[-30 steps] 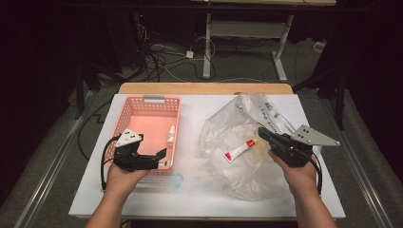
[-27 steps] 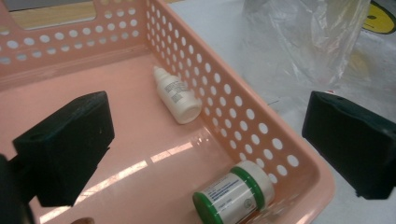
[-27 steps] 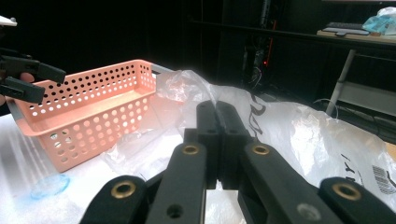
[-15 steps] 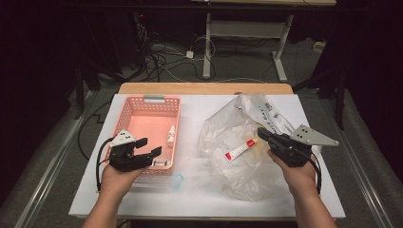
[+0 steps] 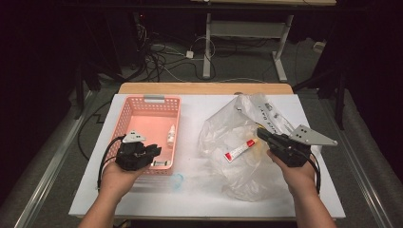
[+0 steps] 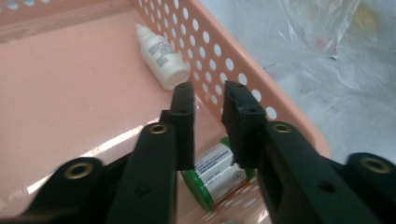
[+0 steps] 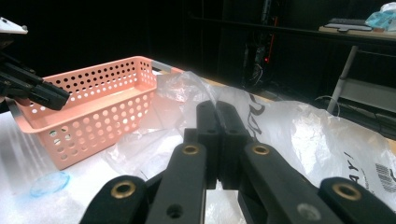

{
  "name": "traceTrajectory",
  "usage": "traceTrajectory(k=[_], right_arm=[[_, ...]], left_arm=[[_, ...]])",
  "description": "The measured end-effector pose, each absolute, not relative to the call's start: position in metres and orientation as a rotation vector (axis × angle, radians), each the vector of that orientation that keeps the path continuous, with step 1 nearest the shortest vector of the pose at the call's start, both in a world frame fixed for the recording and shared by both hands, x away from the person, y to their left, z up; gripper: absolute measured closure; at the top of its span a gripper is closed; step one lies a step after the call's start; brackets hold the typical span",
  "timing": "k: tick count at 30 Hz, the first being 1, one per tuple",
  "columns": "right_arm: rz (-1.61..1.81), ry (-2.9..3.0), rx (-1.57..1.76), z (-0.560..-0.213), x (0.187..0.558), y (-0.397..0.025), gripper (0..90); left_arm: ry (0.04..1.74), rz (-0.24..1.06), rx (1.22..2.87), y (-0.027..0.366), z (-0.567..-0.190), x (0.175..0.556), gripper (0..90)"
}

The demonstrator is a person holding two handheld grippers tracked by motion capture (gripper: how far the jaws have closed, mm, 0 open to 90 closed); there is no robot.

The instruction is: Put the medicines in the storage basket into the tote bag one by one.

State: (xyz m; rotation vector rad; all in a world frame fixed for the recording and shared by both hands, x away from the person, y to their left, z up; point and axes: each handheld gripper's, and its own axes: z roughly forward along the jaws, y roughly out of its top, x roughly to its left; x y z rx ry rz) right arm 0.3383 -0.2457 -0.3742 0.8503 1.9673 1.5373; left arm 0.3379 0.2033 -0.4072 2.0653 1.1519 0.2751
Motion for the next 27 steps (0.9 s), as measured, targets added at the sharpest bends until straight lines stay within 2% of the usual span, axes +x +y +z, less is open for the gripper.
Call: traceTrajectory(k=[5,9,16,22,27], right_arm=[[1.537,1.973,0.839,-0.373,0.338,-0.243,90.0],[1.539,1.973,0.839,-0.373,0.339,-0.243,90.0],[1.541,1.977,0.835,-0.373,0.339,-0.241,90.0],[1.538,1.979,0.831,-0.374,0.34,-0.242,90.0],[1.541,1.978,0.834,-0.374,0.339,-0.242,90.0]], left_arm=[[1.187,0.216,2.155,0.202,-0.404,0.341,85.8],[1.235,0.148,2.205,0.196,-0.406,0.344,88.3],[1.309,0.037,2.258,0.19,-0.409,0.356,88.3],[1.308,-0.063,2.351,0.183,-0.409,0.367,88.3],[1.3,-0.088,2.427,0.174,-0.411,0.371,88.3]])
